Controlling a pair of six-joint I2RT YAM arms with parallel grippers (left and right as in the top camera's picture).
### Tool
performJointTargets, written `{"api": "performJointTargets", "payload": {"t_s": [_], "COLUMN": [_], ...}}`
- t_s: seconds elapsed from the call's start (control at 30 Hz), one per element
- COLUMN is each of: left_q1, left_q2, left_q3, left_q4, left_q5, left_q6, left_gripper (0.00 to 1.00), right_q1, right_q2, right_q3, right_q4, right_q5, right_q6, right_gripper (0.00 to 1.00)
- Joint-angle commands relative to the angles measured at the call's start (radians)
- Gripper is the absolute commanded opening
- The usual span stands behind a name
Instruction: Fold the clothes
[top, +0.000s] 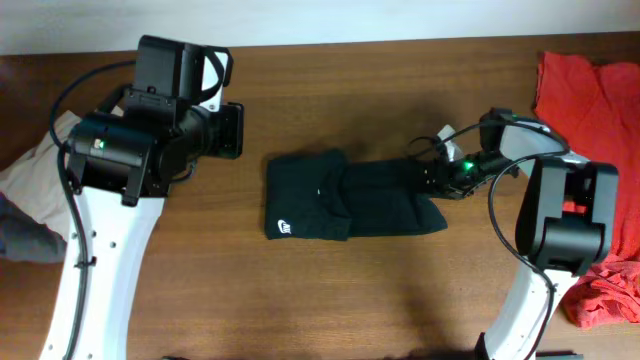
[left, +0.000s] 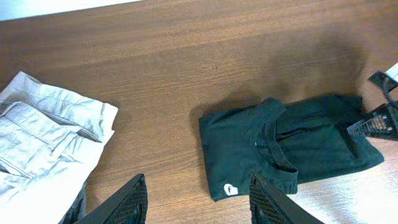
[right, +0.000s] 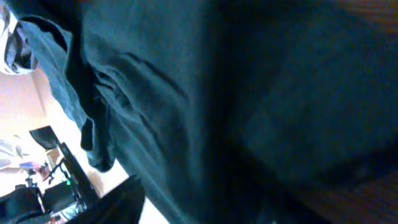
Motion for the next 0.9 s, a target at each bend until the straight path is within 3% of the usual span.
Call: {"api": "performJointTargets", "payload": {"t_s": [0.0, 0.07, 0.23, 0.43, 0.53, 0.87], "left_q1": [0.005, 0.005, 0.005, 0.005, 0.005, 0.005], "left_q2": [-0.019, -0.019, -0.018, -0.018, -0.018, -0.018], "left_q3": [0.015, 0.015, 0.015, 0.015, 0.015, 0.015], "left_q4": [-0.008, -0.017, -0.023, -0.038, -0.035, -0.035], "left_q5": [-0.016, -0.019, -0.019, -0.05, -0.058, -0.069], "left_q6": [0.021, 0.021, 0.021, 0.021, 0.021, 0.021], "left_gripper": [0.53, 0.53, 0.53, 0.54, 0.53, 0.54], "right_q1": [0.006, 0.002, -0.041, -0.153, -0.189, -0.136], "right_q2": [0.056, 0.056, 0.048, -0.025, -0.026, -0.011], "right_q3": [-0.019, -0.018, 0.003, 0.047, 0.045, -0.047], "right_q4": [0.01, 0.01, -0.041, -0.074, -0.077, 0.043], "right_q5": [0.078, 0.075, 0.074, 0.075, 0.075, 0.061], "right_q6": [-0.014, -0.014, -0.014, 0.05, 0.049, 0.05], "right_gripper": [0.5, 0.45, 0.49, 0.65, 0.66, 0.67]}}
